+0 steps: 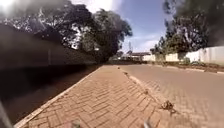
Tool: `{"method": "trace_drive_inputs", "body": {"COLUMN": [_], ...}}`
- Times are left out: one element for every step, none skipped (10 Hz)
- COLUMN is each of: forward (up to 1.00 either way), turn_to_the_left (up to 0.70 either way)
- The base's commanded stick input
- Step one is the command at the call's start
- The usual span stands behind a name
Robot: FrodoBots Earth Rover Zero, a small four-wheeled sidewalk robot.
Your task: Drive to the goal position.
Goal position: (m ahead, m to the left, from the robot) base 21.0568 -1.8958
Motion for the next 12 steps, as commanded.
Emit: {"method": "trace_drive_inputs", "body": {"forward": [0.7, 0.7, 0.7, 0.7, 0.7, 0.7, 0.7, 0.7, 0.7, 0.7, 0.7, 0.7], "turn_to_the_left": [0.0, 0.0, 0.0, 0.0, 0.0, 0.0, 0.0, 0.0, 0.0, 0.0, 0.0, 0.0]}}
